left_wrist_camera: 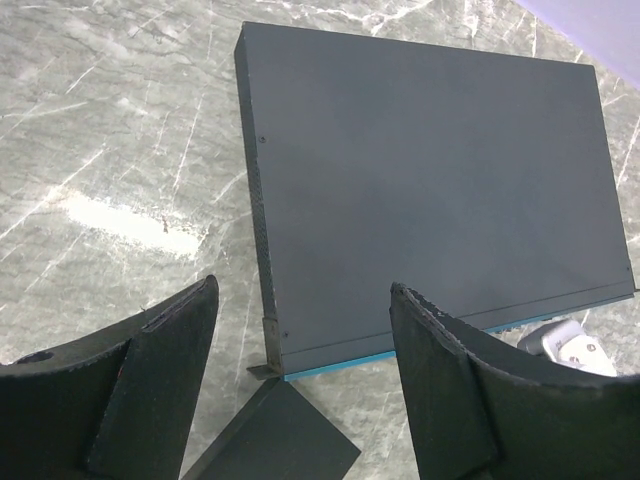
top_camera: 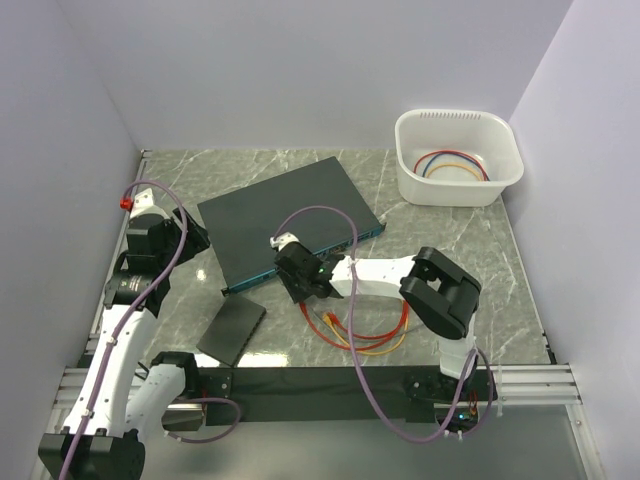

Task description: Insert the plug into the switch port

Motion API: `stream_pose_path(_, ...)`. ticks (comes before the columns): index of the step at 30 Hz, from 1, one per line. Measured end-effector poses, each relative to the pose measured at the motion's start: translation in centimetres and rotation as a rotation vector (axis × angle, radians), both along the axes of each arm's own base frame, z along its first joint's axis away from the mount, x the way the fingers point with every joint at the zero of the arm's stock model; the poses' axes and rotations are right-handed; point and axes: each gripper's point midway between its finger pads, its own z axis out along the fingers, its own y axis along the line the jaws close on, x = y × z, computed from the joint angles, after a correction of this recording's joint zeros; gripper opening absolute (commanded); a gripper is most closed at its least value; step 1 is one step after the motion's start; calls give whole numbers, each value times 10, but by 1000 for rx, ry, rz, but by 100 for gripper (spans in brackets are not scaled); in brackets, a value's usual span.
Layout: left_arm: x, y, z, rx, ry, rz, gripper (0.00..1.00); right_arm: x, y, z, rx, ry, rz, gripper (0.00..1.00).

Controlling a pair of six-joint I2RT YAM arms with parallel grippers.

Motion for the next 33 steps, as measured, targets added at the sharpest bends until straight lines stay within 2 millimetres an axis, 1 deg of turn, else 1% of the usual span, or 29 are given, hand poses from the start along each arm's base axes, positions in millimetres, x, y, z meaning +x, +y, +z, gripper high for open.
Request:
stream_pose_path(1, 0, 0, 0, 0, 0, -1, 75, 1, 1, -1, -1, -3, -3, 23)
stream_pose_path(3, 0, 0, 0, -1, 0, -1, 75, 3, 6, -1, 10, -6, 3, 12)
stream_pose_path(4, 0, 0, 0, -1, -1, -1, 75, 4, 6, -1, 11, -7, 4, 0)
stream_pose_path(7, 0, -2, 0, -4, 0, -10, 75, 1, 9, 0, 21, 2, 22, 0)
stream_pose_path(10, -1, -7, 2, -7, -6, -42, 81, -4, 9, 1, 36, 7, 49, 0)
stream_pose_path(12, -4, -9, 7, -10, -27, -56, 79, -11, 3, 8, 46, 6, 68, 0)
stream_pose_path(13, -6, -9, 13, -13, -48, -60, 79, -14, 1, 15, 57, -1, 74, 0)
stream_pose_path(14, -7, -10, 17, -15, -64, -61, 81, -16, -2, 21, 68, -9, 79, 0)
stream_pose_path(16, -11, -11, 28, -21, -108, -68, 81, -22, -6, 52, 129, -44, 93, 0)
stream_pose_path(17, -12, -13, 32, -29, -123, -75, 74, -24, -7, 69, 167, -66, 101, 0)
stream_pose_path(18, -13, -17, 36, -50, -139, -89, 70, -27, -8, 91, 221, -95, 111, 0)
stream_pose_path(20, -16, -30, 45, -93, -175, -143, 62, -34, -9, 126, 320, -137, 136, 0)
stream_pose_path(21, -17, -39, 49, -122, -190, -178, 61, -38, -10, 142, 371, -157, 150, 0)
stream_pose_path(23, -21, -58, 53, -180, -219, -253, 60, -48, -14, 167, 454, -186, 180, 0)
stream_pose_path(24, -25, -67, 52, -207, -221, -283, 60, -53, -17, 175, 486, -195, 194, 0)
stream_pose_path(25, -29, -77, 52, -240, -223, -319, 60, -57, -19, 181, 508, -200, 205, 0)
stream_pose_path(27, -34, -92, 52, -288, -223, -367, 59, -64, -23, 183, 532, -198, 226, 0)
stream_pose_path(30, -40, -109, 52, -358, -219, -418, 56, -73, -24, 178, 545, -173, 254, 0)
stream_pose_path(33, -41, -124, 54, -412, -212, -458, 53, -81, -23, 169, 561, -145, 281, 0)
